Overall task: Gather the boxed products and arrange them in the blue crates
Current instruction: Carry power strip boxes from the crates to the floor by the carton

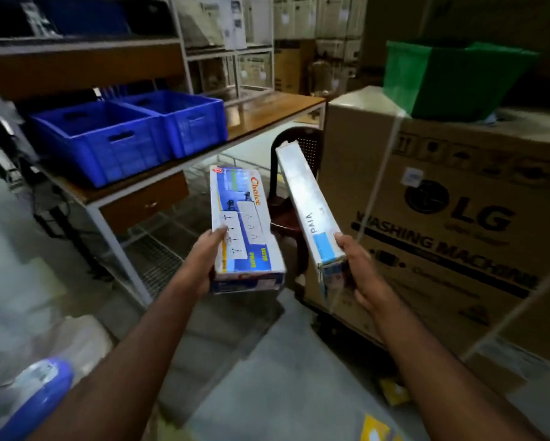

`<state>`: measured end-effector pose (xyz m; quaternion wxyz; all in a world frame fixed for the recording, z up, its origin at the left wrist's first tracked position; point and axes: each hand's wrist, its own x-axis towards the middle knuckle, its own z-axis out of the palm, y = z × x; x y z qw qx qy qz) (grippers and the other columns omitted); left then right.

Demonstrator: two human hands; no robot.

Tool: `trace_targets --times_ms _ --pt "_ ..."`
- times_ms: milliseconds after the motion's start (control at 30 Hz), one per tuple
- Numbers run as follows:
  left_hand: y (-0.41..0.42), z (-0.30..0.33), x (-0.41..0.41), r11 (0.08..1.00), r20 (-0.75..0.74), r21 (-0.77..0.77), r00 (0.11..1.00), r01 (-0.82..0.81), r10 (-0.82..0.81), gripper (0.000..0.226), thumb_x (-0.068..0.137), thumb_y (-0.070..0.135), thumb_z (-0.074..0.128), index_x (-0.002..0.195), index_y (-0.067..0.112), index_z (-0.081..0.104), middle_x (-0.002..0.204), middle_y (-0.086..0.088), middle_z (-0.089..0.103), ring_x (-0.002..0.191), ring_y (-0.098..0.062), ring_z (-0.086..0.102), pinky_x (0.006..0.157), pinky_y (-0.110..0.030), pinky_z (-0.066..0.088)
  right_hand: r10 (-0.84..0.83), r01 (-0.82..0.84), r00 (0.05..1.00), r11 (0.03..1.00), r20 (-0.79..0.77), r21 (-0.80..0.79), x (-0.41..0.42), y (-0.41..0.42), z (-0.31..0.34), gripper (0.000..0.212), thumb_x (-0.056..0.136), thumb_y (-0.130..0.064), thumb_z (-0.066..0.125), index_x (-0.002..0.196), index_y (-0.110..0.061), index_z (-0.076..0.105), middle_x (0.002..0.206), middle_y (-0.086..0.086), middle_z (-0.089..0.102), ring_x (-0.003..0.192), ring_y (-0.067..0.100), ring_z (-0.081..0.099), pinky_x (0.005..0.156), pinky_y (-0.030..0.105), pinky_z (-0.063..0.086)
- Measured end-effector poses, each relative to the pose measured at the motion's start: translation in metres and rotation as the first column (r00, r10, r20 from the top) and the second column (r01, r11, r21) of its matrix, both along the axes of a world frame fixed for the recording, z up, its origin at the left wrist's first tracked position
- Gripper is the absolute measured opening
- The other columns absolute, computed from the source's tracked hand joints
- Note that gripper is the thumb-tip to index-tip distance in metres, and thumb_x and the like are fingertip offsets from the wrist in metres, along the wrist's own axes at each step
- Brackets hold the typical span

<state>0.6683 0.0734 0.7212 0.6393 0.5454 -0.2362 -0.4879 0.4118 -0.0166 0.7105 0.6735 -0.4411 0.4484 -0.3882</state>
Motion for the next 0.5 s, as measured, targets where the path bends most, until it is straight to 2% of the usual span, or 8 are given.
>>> trace_targets --times_ms 67,233,300,367,467,500 --pt "-0.025 0.001 0.025 1.000 -0.041 -0.016 0.999 -0.005 0.004 0.045 0.099 0.037 0.046 0.135 0.010 0.051 0.125 -0.020 0.064 0.113 -0.038 0.062 0.097 -0.060 0.046 0.014 -0.015 1.000 0.999 -0.011 -0.041 0.030 -0.024 0.009 0.036 0.094 -0.041 0.055 0.119 -0.017 0.063 0.102 0.010 0.073 0.080 0.021 0.072 0.065 0.033 0.058" --pt "-0.094 0.002 0.079 0.994 0.016 -0.100 0.999 -0.037 0.039 0.042 0.100 0.036 0.048 0.132 0.010 0.051 0.119 -0.018 0.067 0.107 -0.039 0.066 0.092 -0.061 0.050 0.032 -0.031 0.999 0.998 0.026 -0.053 0.098 -0.104 0.018 0.040 0.090 -0.048 0.055 0.118 -0.020 0.063 0.106 0.010 0.073 0.097 0.029 0.070 0.094 0.051 0.051" --pt "-0.127 0.001 0.100 0.992 0.005 -0.119 0.999 -0.046 0.047 0.043 0.100 0.038 0.047 0.133 0.012 0.050 0.120 -0.018 0.067 0.108 -0.039 0.065 0.092 -0.062 0.049 0.038 -0.035 0.997 0.999 0.068 -0.041 0.126 -0.144 0.013 0.041 0.089 -0.051 0.056 0.115 -0.022 0.065 0.107 0.009 0.073 0.104 0.032 0.068 0.097 0.057 0.047" --pt "-0.164 -0.001 0.123 0.993 0.015 -0.119 1.000 -0.020 0.022 0.045 0.100 0.041 0.045 0.134 0.013 0.050 0.121 -0.019 0.066 0.108 -0.040 0.065 0.092 -0.062 0.049 0.044 -0.041 0.992 0.999 0.118 -0.026 0.157 -0.186 0.009 0.043 0.086 -0.053 0.058 0.112 -0.021 0.067 0.107 0.010 0.073 0.104 0.032 0.068 0.097 0.058 0.048" --pt "-0.217 0.008 0.156 0.996 0.051 -0.075 0.998 -0.042 0.046 0.043 0.100 0.042 0.043 0.130 0.012 0.053 0.117 -0.019 0.068 0.105 -0.040 0.067 0.092 -0.060 0.051 0.036 -0.039 0.991 0.999 0.131 0.017 0.206 -0.247 0.013 0.061 0.067 -0.059 0.068 0.112 -0.018 0.070 0.107 0.011 0.073 0.102 0.032 0.068 0.094 0.061 0.048" --pt "-0.232 0.014 0.169 0.997 0.073 -0.060 0.996 -0.056 0.060 0.043 0.100 0.043 0.043 0.129 0.013 0.054 0.116 -0.019 0.069 0.104 -0.040 0.067 0.093 -0.060 0.050 0.048 -0.053 0.990 0.998 0.133 0.028 0.221 -0.267 0.015 0.060 0.069 -0.059 0.066 0.113 -0.018 0.070 0.108 0.011 0.073 0.103 0.032 0.068 0.095 0.060 0.048"
